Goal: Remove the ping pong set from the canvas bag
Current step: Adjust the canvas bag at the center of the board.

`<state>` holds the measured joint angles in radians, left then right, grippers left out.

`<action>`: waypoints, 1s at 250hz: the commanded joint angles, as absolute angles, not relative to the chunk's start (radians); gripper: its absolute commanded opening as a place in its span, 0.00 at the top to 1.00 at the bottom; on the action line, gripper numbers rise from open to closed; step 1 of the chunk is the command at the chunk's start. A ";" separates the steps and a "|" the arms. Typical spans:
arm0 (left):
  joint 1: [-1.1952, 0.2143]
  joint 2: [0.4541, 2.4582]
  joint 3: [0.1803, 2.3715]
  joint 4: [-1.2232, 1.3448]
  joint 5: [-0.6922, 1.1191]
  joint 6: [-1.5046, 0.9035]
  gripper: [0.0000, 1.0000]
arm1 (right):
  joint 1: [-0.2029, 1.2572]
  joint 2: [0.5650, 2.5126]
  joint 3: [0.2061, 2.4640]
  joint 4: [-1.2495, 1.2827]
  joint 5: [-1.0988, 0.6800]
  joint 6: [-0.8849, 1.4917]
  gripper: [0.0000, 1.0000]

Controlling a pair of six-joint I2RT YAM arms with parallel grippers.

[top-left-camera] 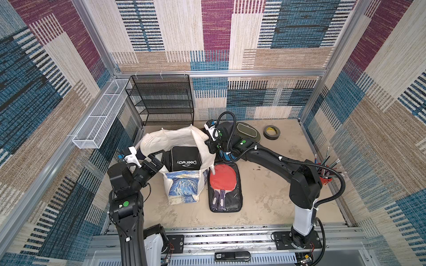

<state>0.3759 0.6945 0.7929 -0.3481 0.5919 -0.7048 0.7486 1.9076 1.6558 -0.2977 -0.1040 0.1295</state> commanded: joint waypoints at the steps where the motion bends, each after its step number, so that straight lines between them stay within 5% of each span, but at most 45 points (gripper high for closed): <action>1: 0.401 0.723 0.804 -0.440 0.433 -0.679 0.02 | 0.747 1.887 1.655 -0.254 -0.097 0.127 1.00; 54: 0.425 0.813 0.860 -0.514 0.466 -0.720 0.02 | 0.747 1.879 1.649 -0.244 -0.100 0.129 1.00; 129: 0.386 0.857 1.108 -1.041 0.433 -0.621 0.02 | 0.747 1.883 1.644 -0.227 -0.109 0.127 1.00; 175: 0.373 0.797 0.990 -1.016 0.425 -0.686 0.02 | 0.746 1.900 1.663 -0.247 -0.099 0.108 1.00; 250: 0.377 0.801 1.116 -0.916 0.262 -0.696 0.02 | 0.746 1.915 1.670 -0.240 -0.115 0.115 1.00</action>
<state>0.3729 0.7891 1.0958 -0.9886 0.3332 -0.6785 0.7486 1.9091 1.6569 -0.2890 -0.1139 0.1215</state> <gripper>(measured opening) 0.984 0.083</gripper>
